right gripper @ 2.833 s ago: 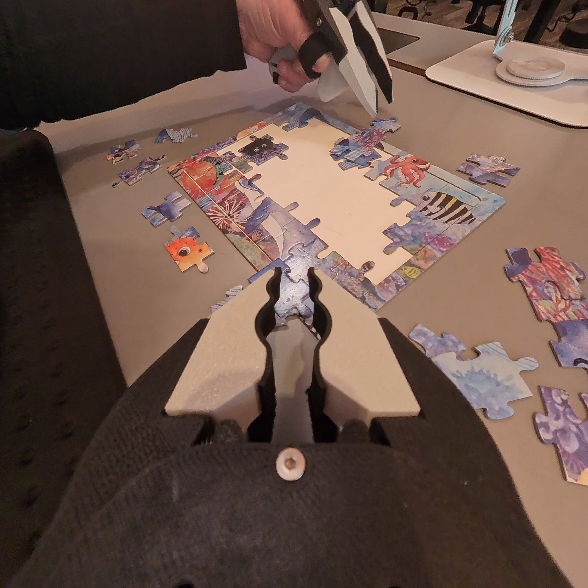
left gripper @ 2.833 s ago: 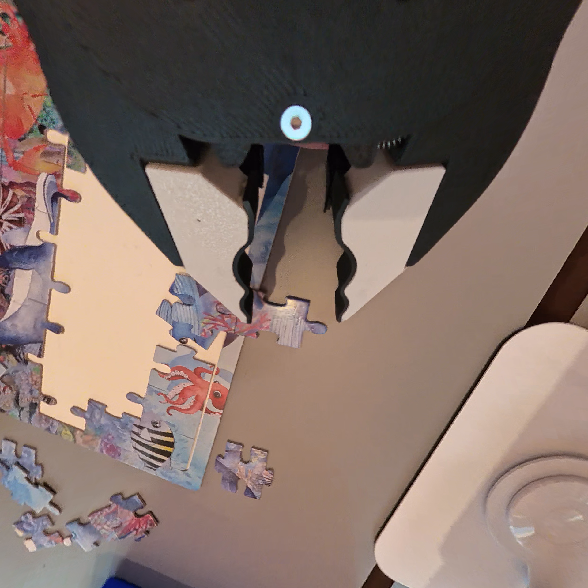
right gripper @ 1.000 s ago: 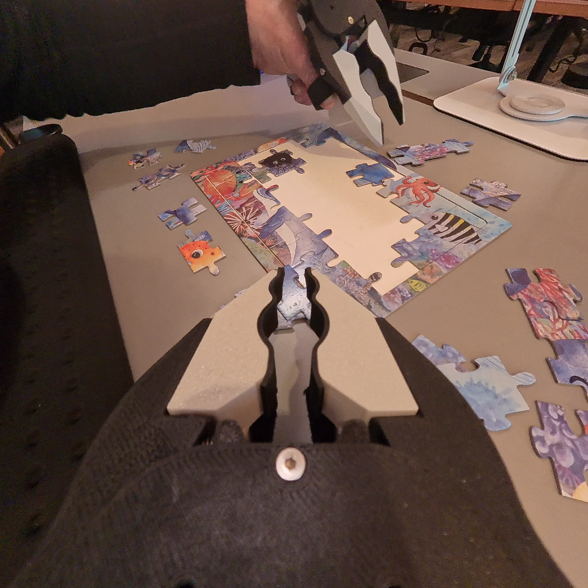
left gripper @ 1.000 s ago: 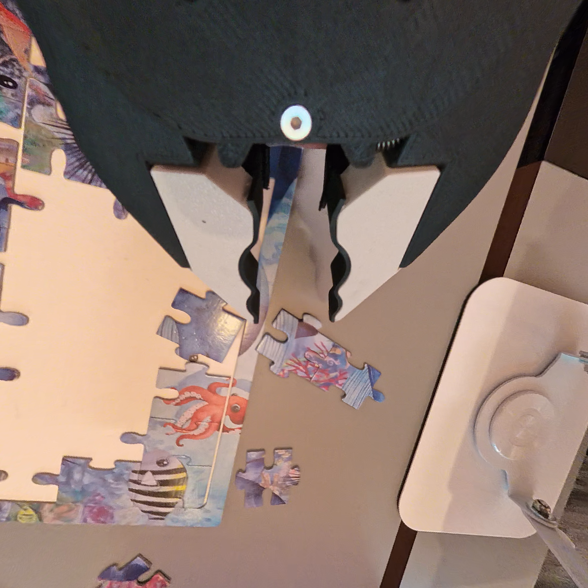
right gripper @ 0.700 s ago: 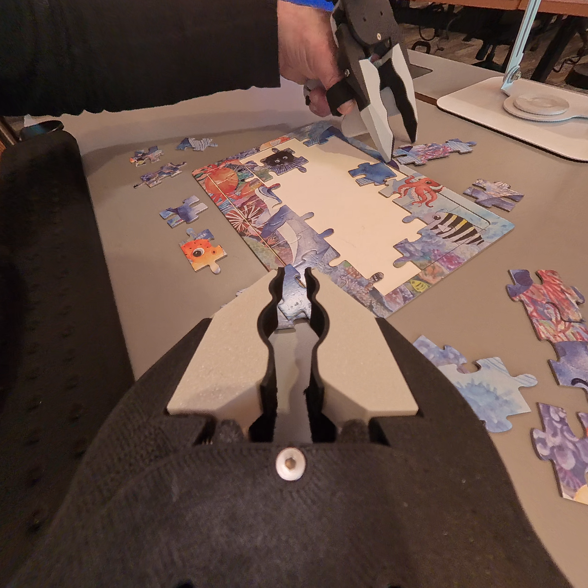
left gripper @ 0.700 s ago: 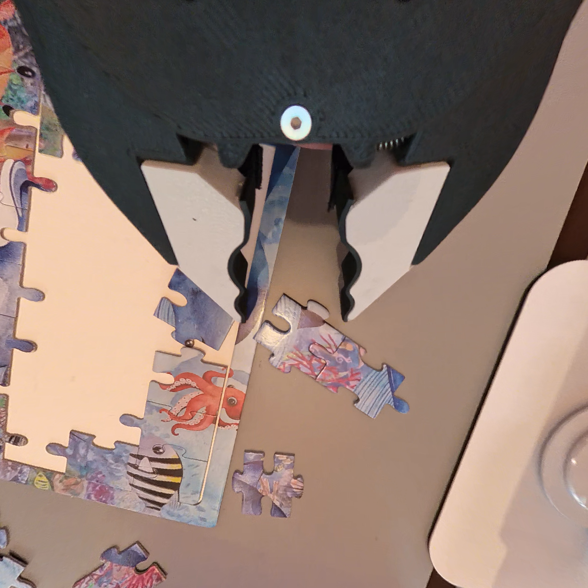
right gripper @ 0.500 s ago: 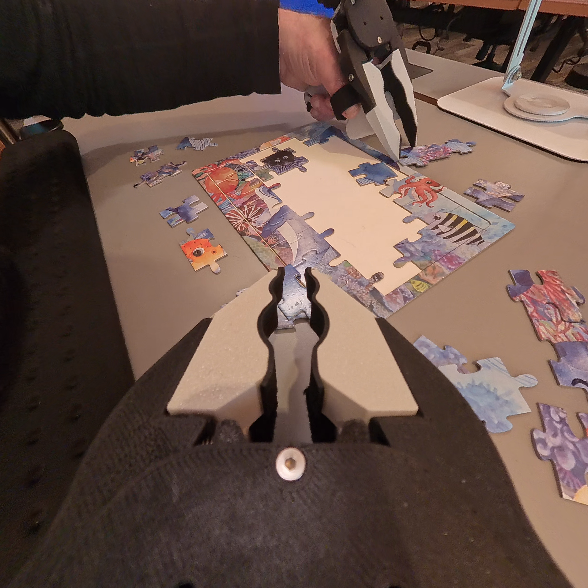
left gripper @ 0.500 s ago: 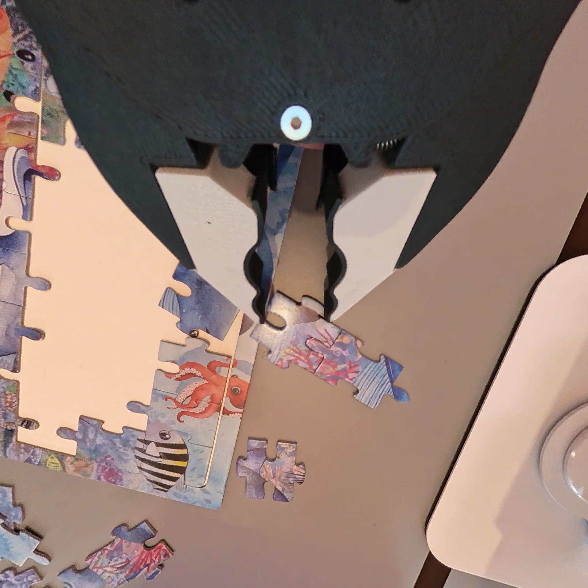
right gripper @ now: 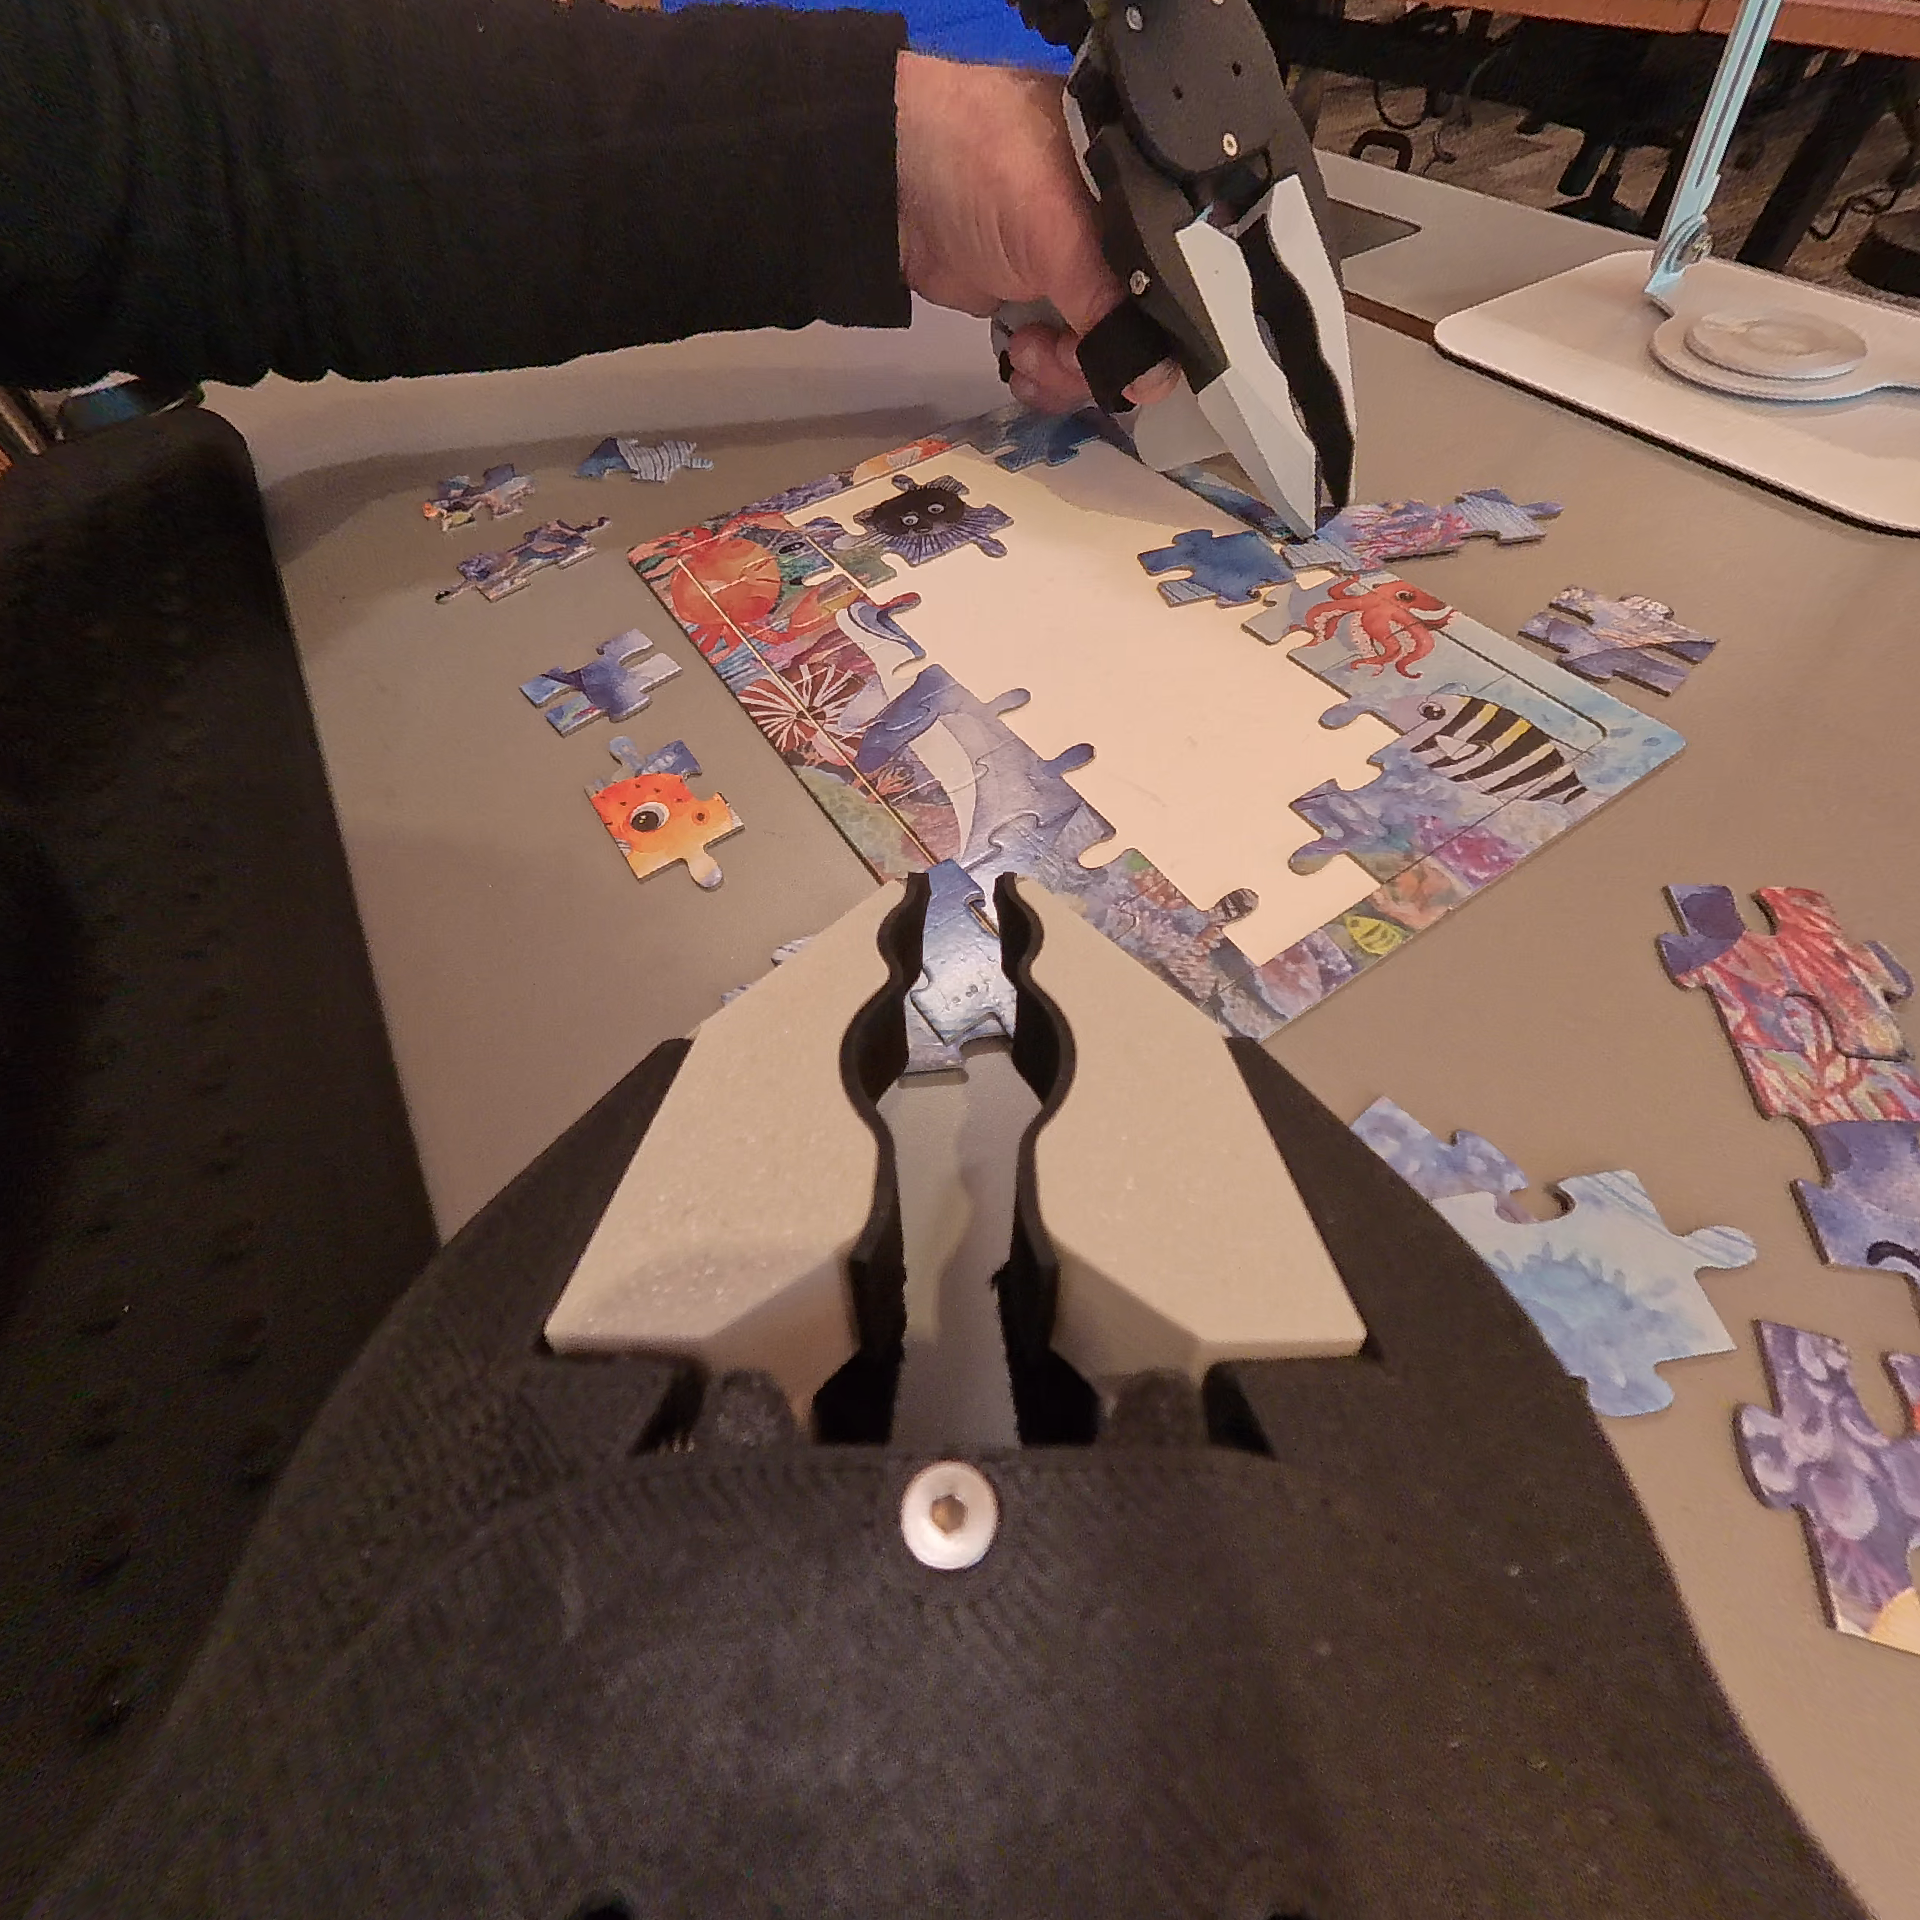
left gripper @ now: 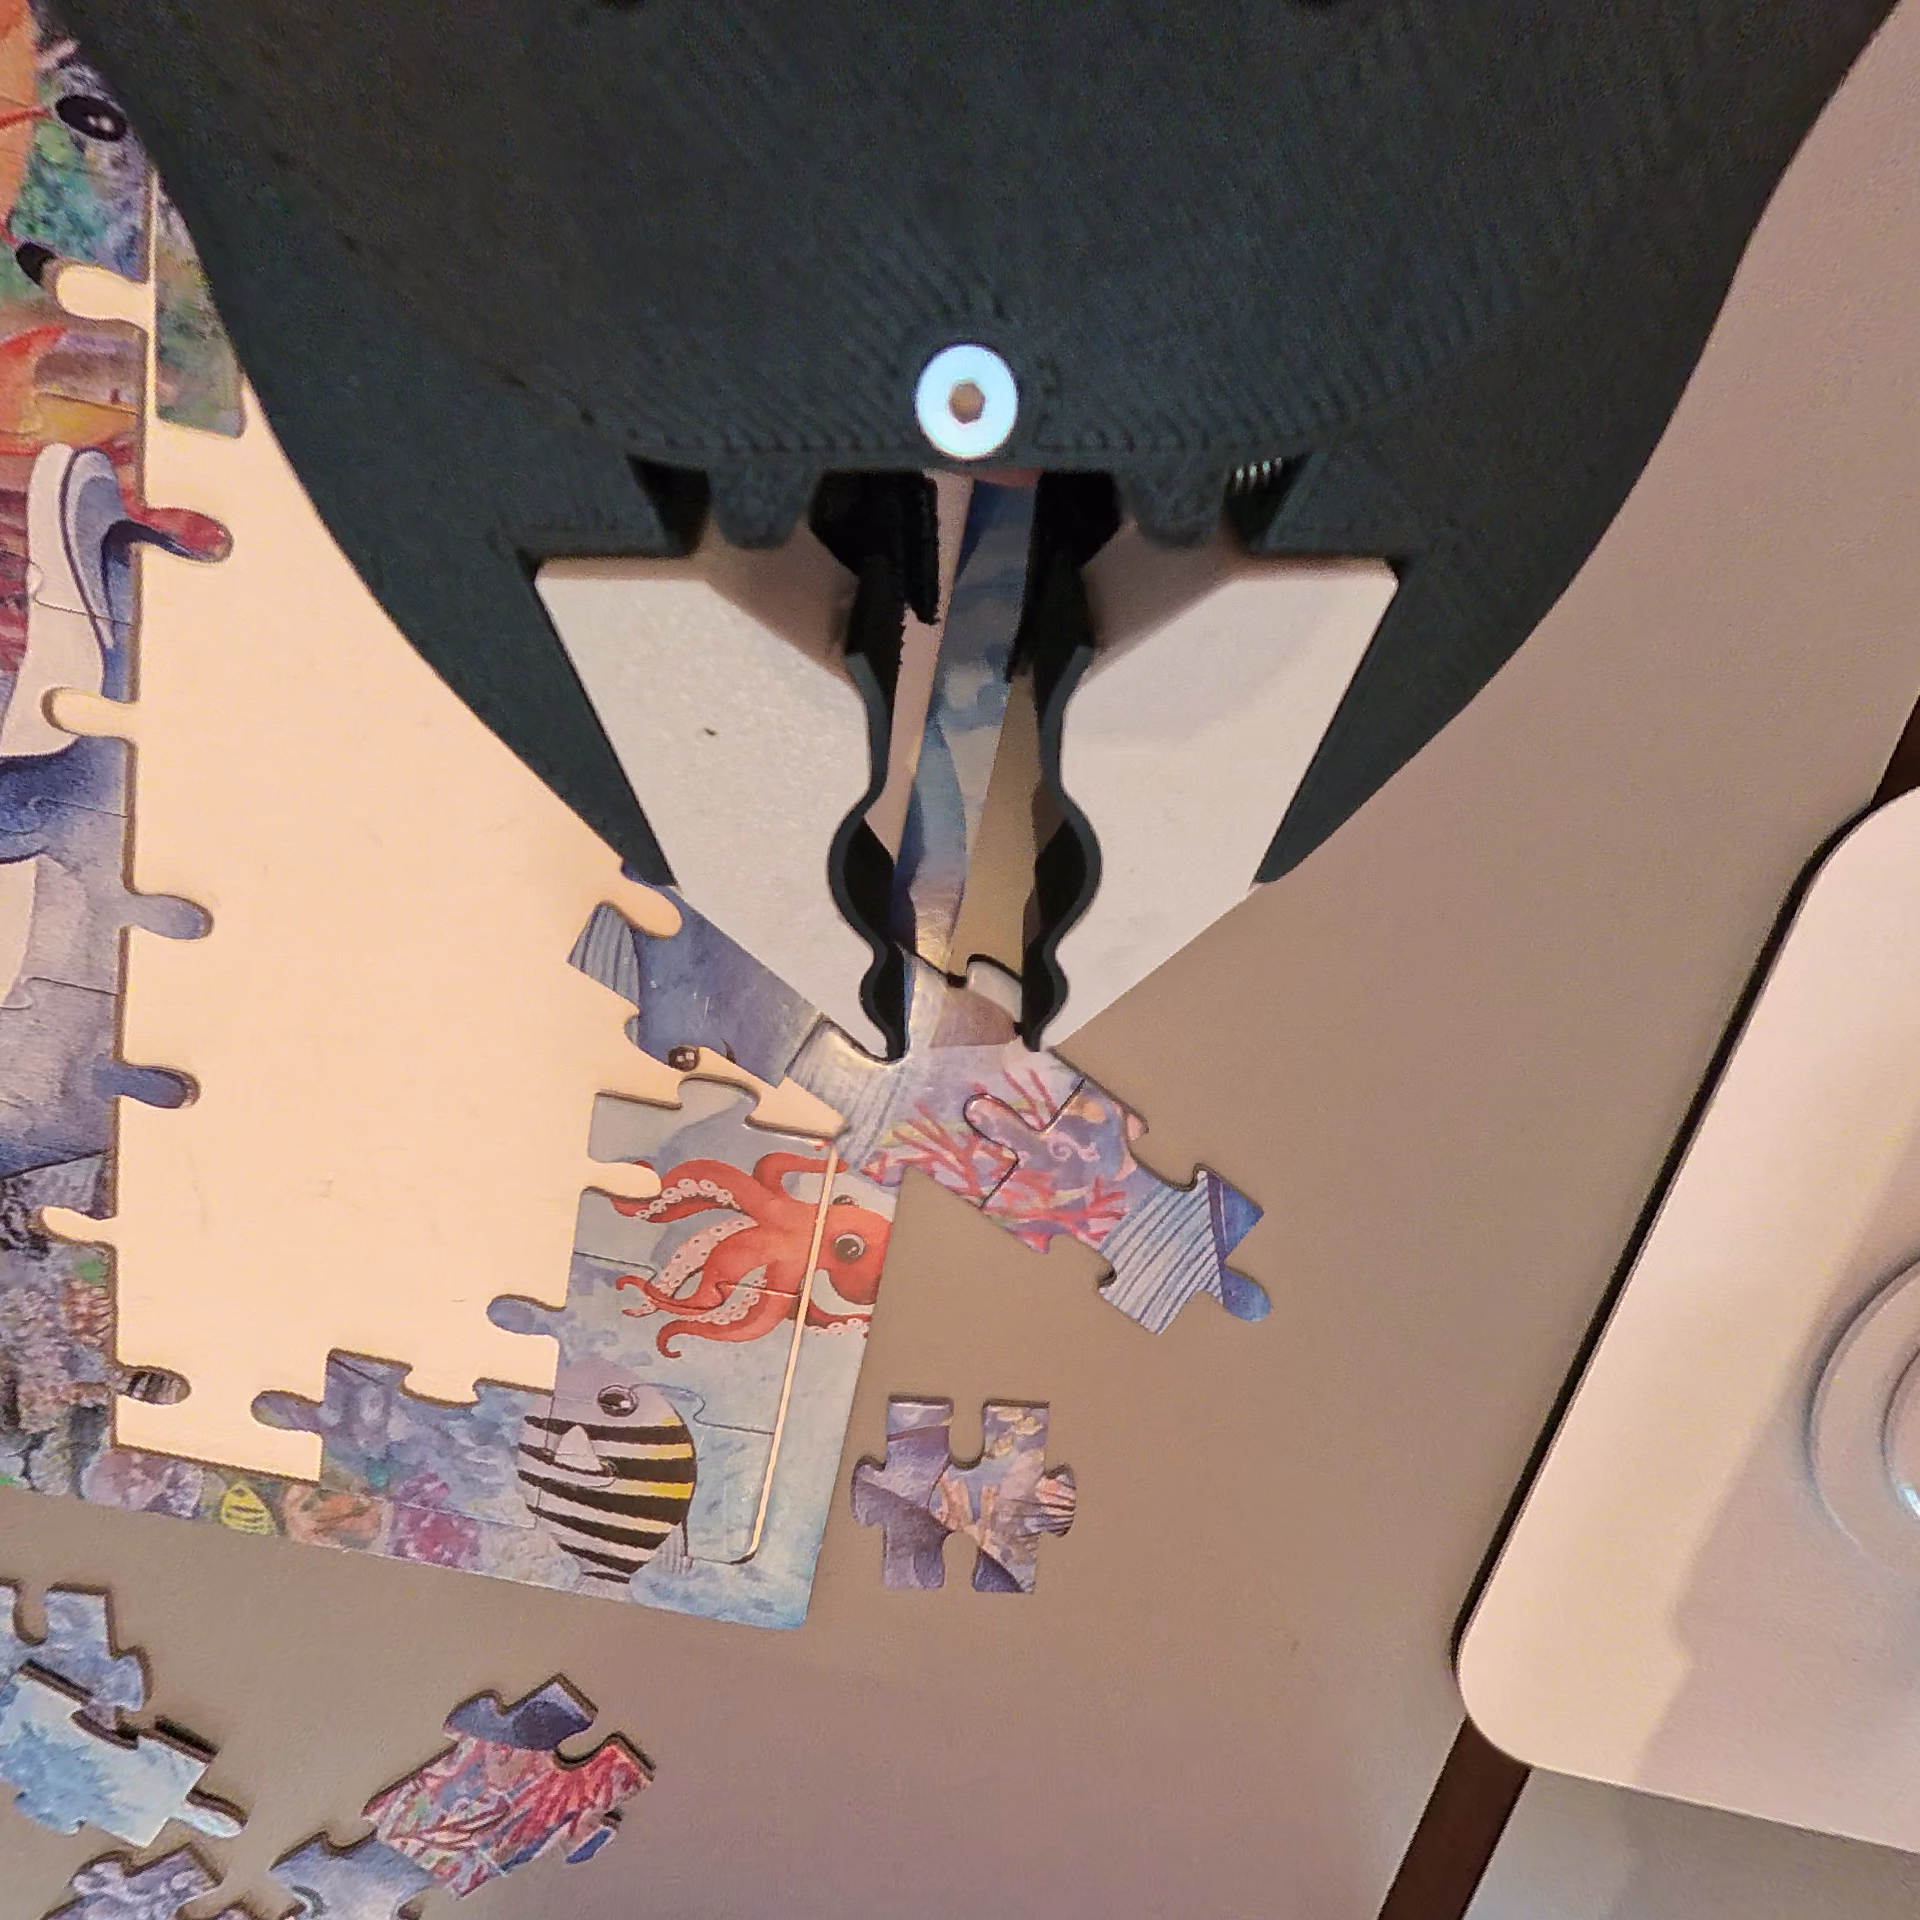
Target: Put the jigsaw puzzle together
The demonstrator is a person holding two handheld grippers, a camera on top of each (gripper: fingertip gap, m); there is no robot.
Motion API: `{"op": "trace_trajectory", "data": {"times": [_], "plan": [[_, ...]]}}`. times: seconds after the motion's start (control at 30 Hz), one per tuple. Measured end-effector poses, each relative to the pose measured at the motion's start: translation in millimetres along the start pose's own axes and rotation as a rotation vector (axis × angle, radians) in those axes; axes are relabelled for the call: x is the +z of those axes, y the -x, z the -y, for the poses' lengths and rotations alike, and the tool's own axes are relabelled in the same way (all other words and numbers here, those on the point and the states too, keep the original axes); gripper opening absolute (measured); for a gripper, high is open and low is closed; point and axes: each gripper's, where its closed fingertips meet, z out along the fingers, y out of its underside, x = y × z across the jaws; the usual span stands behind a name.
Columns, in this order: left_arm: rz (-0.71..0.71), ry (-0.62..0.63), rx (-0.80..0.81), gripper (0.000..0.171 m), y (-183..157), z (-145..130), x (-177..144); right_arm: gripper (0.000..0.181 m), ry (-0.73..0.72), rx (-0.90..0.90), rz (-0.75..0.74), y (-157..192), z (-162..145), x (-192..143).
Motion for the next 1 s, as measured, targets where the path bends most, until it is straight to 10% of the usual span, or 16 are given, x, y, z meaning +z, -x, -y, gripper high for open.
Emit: {"op": "trace_trajectory", "data": {"times": [1.0], "plan": [[0.028, 0.01, 0.02, 0.019, -40, -16, -24, 0.012, 0.014, -0.023, -0.005, 1, -2, 1]]}}
